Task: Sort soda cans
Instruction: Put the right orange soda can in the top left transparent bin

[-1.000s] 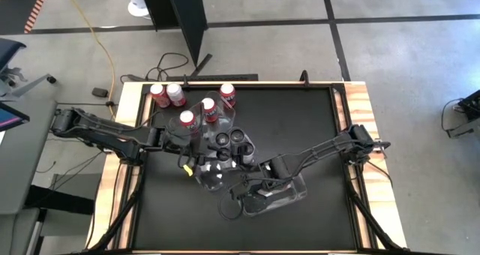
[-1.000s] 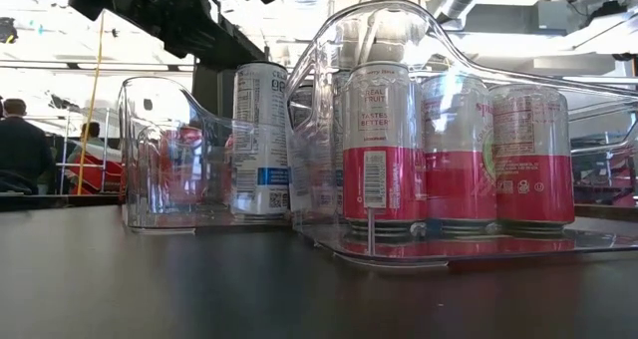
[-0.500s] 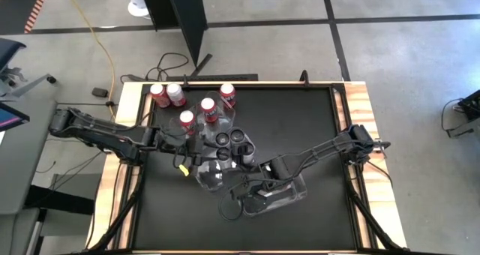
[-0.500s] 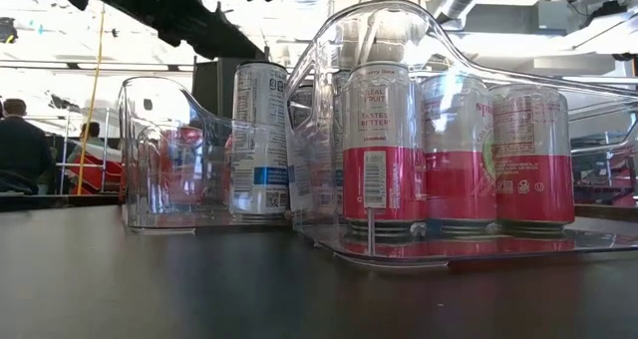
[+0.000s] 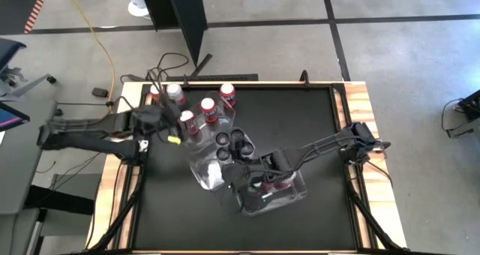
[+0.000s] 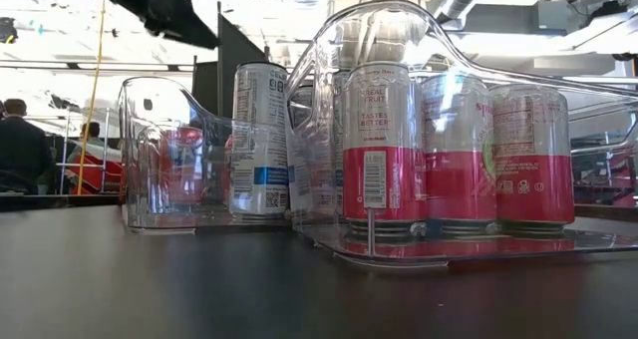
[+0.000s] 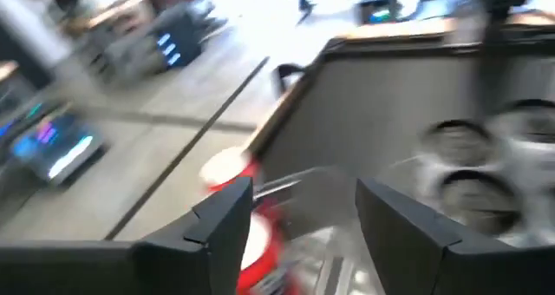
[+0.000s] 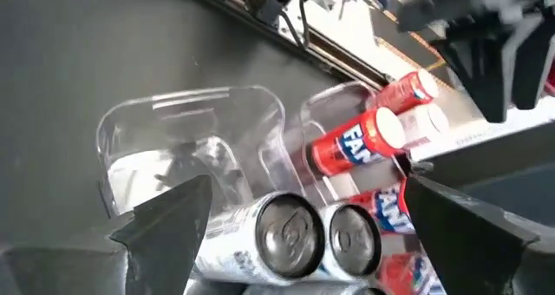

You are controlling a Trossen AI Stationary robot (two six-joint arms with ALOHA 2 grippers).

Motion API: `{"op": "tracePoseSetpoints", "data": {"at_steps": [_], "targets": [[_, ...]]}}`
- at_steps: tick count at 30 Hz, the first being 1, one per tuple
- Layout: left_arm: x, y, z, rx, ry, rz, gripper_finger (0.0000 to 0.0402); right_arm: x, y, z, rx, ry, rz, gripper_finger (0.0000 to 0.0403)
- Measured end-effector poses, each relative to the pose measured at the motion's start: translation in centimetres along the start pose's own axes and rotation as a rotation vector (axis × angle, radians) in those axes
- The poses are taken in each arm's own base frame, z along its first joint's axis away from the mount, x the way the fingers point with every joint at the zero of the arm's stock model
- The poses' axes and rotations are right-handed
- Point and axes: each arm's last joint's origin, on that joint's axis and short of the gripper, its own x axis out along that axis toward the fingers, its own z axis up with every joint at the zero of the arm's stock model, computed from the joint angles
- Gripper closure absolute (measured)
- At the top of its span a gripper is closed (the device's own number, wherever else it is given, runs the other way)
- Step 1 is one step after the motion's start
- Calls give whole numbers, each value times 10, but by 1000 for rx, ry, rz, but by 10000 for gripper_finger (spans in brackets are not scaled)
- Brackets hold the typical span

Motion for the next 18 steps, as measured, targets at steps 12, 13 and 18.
{"op": "tracePoseSetpoints", "data": {"at_steps": [12, 13, 18], "targets": [[36, 91, 22, -155, 328, 404, 75, 12, -57, -13, 12, 2, 82, 6], [41, 100, 26, -162, 362, 428, 71, 13, -61, -14, 6, 0, 87, 6], [78, 138, 40, -167, 476, 353, 65, 6, -83, -21, -32, 8, 125, 6]]}}
